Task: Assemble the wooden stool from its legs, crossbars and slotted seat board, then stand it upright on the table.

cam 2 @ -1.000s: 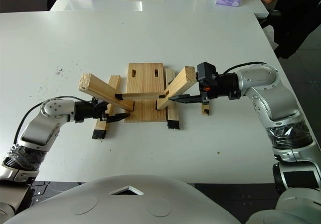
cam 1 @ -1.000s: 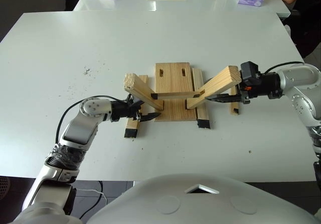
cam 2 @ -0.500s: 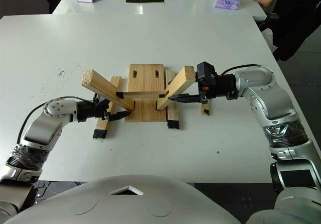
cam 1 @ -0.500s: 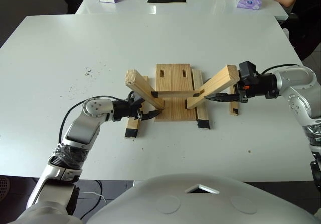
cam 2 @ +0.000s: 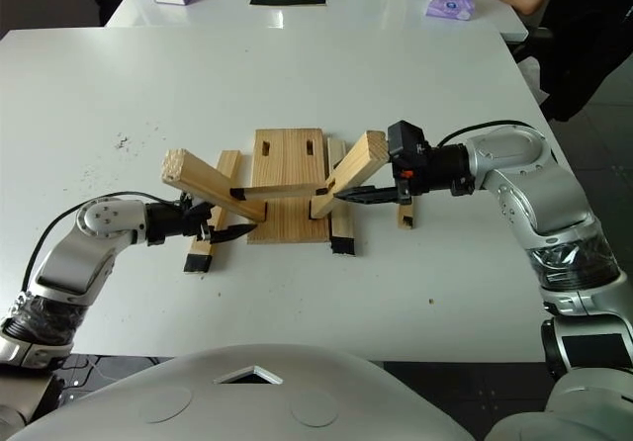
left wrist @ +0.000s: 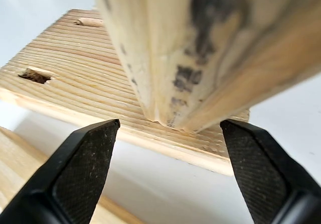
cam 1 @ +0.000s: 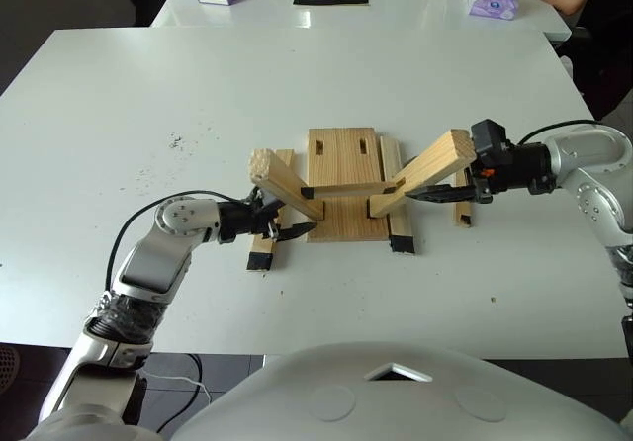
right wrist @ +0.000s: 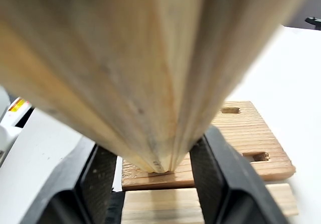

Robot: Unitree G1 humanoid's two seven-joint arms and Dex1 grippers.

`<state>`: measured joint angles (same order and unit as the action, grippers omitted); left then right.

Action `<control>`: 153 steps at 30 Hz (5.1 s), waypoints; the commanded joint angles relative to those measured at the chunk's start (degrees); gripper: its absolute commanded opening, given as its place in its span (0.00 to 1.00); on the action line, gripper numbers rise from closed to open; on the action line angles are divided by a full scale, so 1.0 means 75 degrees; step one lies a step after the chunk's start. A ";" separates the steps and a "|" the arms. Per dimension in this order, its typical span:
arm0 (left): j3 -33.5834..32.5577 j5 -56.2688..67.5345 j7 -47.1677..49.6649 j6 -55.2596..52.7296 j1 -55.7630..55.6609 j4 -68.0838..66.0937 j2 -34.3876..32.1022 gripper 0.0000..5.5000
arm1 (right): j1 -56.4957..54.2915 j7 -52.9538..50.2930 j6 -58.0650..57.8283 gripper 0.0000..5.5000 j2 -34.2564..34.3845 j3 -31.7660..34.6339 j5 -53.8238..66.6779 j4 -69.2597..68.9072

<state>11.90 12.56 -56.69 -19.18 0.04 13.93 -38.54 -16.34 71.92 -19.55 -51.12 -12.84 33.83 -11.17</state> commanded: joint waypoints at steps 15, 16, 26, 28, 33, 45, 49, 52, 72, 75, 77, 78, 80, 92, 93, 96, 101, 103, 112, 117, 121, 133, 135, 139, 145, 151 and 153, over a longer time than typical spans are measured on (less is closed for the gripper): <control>0.0175 0.0259 -0.0109 -0.0060 -0.0144 0.0535 0.0273 0.68 | 0.1456 -0.0301 -0.0623 0.37 -0.0289 -0.0918 -0.0767 -0.0631; 0.0201 0.0245 -0.0104 -0.0056 -0.0146 0.0522 0.0290 0.68 | 0.1398 -0.0307 -0.0607 0.37 -0.0219 -0.1008 -0.0836 -0.0519; 0.0427 0.0229 0.0063 -0.0159 -0.0237 0.0722 0.0512 0.68 | 0.0572 -0.0132 -0.0577 0.37 0.0231 -0.2107 -0.1691 0.0145; 0.0628 0.0115 0.0130 -0.0114 -0.0268 0.0649 0.0652 0.68 | 0.0392 -0.0074 -0.0507 0.37 0.0398 -0.2470 -0.2010 0.0528; 0.1122 -0.0161 0.0209 -0.0011 -0.0359 0.0363 0.0962 0.68 | 0.0143 0.0122 -0.0425 0.37 0.0638 -0.3013 -0.2409 0.0995; 0.0438 0.0098 0.0565 -0.0055 -0.0744 -0.0213 0.1340 0.85 | 0.1131 -0.0681 -0.0092 0.37 -0.0362 -0.1667 -0.1516 -0.0663; 0.0314 0.0207 0.0529 -0.0042 -0.0828 -0.0131 0.1351 0.96 | 0.1271 -0.1188 -0.0023 0.45 -0.0233 -0.1197 -0.1211 -0.0834; 0.0370 0.0237 0.0350 -0.0046 -0.0745 -0.0019 0.1221 0.98 | 0.1173 -0.1422 -0.0116 0.53 0.0038 -0.0864 -0.1304 -0.0757; -0.0111 0.0311 0.0422 -0.0016 -0.0712 -0.0406 0.0897 0.98 | 0.2237 -0.1798 -0.0286 0.58 0.0247 0.0973 -0.1325 -0.1143; -0.0343 0.0504 0.0401 -0.0188 -0.0522 -0.0125 0.0751 0.98 | 0.2617 -0.2154 -0.0352 0.66 0.0401 0.1352 -0.1228 -0.1477; -0.0537 0.0602 0.0435 -0.0296 -0.0277 0.0107 0.0606 0.98 | 0.2939 -0.2497 -0.0376 0.70 0.0483 0.1560 -0.1350 -0.1662; -0.0675 0.0692 0.0449 -0.0388 -0.0131 0.0210 0.0522 0.98 | 0.3167 -0.2629 -0.0398 0.70 0.0492 0.1696 -0.1392 -0.1743; -0.0983 0.0906 0.0414 -0.0538 0.0201 0.0388 0.0340 0.98 | 0.3623 -0.2793 -0.0321 0.70 0.0459 0.1924 -0.1540 -0.1831; -0.3131 0.3273 0.2464 -0.1929 -0.1146 0.0777 0.1493 0.79 | 0.2583 -0.5892 -0.1054 0.58 0.2247 0.3915 -0.1104 -0.2120; -0.3139 0.3584 0.2814 -0.2166 -0.1474 0.0996 0.1716 0.76 | 0.2290 -0.6141 -0.1236 0.55 0.2477 0.3879 -0.0838 -0.2419; -0.3072 0.4251 0.3507 -0.2728 -0.2108 0.1527 0.2047 0.67 | 0.1719 -0.6527 -0.1797 0.46 0.2853 0.3905 0.0187 -0.3178; -0.3384 0.5566 0.4436 -0.3326 -0.3020 0.2061 0.2277 0.67 | 0.0782 -0.6893 -0.2317 0.46 0.2922 0.4302 0.2196 -0.3796; -0.3601 0.6429 0.4765 -0.3457 -0.3474 0.2240 0.2258 0.67 | 0.0219 -0.7234 -0.2266 0.46 0.2935 0.4567 0.3313 -0.3922; -0.2887 0.7573 0.5263 -0.3551 -0.2964 0.2982 0.1957 0.67 | 0.0398 -0.7435 -0.2207 0.46 0.2761 0.3499 0.4833 -0.4535; -0.0982 0.5154 0.4471 -0.2541 -0.1146 0.1888 0.2043 0.67 | 0.1893 -0.6705 -0.1859 0.46 0.2734 0.1423 0.2331 -0.3765; -0.1351 0.5598 0.4636 -0.2346 -0.1613 0.1708 0.2429 0.67 | 0.1659 -0.6598 -0.1591 0.46 0.2889 0.1583 0.2344 -0.3765; -0.2528 0.5134 0.6076 -0.1874 -0.2662 0.1557 0.1962 0.67 | 0.0805 -0.9174 -0.0873 0.46 0.3631 0.3624 0.1463 -0.3163; -0.1891 0.2860 0.6035 -0.0845 -0.1899 0.1662 0.1289 0.67 | 0.1576 -0.9797 -0.0908 0.46 0.3392 0.3503 -0.0025 -0.3376; -0.1235 0.0488 0.6683 0.0071 -0.0181 0.1792 0.1066 0.74 | 0.3620 -1.0618 -0.0888 0.53 0.3631 0.2594 -0.1992 -0.4221; -0.0429 -0.1036 0.6808 0.1225 0.1002 0.1299 0.1555 0.81 | 0.4968 -1.0836 -0.0871 0.62 0.3775 0.1073 -0.3679 -0.4363; -0.0731 -0.1914 0.7343 0.1651 0.1312 0.1565 0.2072 0.81 | 0.5193 -1.1184 -0.1190 0.62 0.4569 0.0989 -0.4382 -0.4677; -0.0335 -0.2109 0.7207 0.1804 0.1394 0.2047 0.2261 0.81 | 0.5018 -1.1139 -0.1339 0.62 0.4777 0.0504 -0.4593 -0.4849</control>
<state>6.24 -1.73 -1.71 -7.06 9.83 25.65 -23.19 22.67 -11.88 -27.78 -16.84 -5.84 1.00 -45.63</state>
